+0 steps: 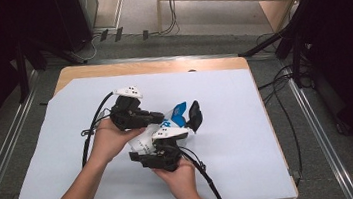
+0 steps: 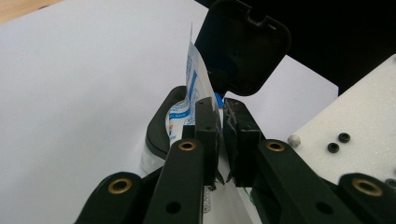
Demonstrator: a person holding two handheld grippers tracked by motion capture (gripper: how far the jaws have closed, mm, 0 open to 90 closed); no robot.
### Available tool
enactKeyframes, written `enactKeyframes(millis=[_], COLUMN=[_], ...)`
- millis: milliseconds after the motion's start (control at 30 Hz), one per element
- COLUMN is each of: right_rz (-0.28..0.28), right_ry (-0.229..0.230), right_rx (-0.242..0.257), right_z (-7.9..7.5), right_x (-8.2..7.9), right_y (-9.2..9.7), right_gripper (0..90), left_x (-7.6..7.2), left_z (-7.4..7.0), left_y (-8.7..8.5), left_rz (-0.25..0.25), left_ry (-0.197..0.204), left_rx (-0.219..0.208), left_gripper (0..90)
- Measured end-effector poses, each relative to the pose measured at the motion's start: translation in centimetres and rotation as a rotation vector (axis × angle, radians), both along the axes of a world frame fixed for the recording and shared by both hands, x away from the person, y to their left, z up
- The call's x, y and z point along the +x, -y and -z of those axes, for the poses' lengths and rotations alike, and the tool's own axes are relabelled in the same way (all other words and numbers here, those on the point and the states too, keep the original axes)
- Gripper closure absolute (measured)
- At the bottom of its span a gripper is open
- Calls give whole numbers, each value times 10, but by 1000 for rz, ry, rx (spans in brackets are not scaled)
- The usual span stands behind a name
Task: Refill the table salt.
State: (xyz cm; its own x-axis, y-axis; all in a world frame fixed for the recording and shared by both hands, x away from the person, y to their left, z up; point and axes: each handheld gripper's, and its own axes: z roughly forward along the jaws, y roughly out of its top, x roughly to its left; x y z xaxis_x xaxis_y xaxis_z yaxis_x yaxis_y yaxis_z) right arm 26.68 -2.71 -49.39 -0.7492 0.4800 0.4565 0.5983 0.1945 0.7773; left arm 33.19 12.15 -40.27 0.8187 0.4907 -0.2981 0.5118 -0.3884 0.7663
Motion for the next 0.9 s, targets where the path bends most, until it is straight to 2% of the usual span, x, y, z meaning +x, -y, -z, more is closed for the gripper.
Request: enactKeyframes(millis=[600,800,900], right_rz=[2,2,2], right_ry=[13,15,8], right_rx=[-19,-23,-10], right_z=[2,2,1], right_x=[-1,-1,-1], right_y=[-1,-1,0], right_gripper=[600,601,601], left_x=[-2,-5,-5], left_z=[-1,-1,-1], left_y=[0,0,1], left_rz=[9,16,15], left_ry=[-12,-22,-16], left_rx=[6,22,40], left_gripper=[811,785,807])
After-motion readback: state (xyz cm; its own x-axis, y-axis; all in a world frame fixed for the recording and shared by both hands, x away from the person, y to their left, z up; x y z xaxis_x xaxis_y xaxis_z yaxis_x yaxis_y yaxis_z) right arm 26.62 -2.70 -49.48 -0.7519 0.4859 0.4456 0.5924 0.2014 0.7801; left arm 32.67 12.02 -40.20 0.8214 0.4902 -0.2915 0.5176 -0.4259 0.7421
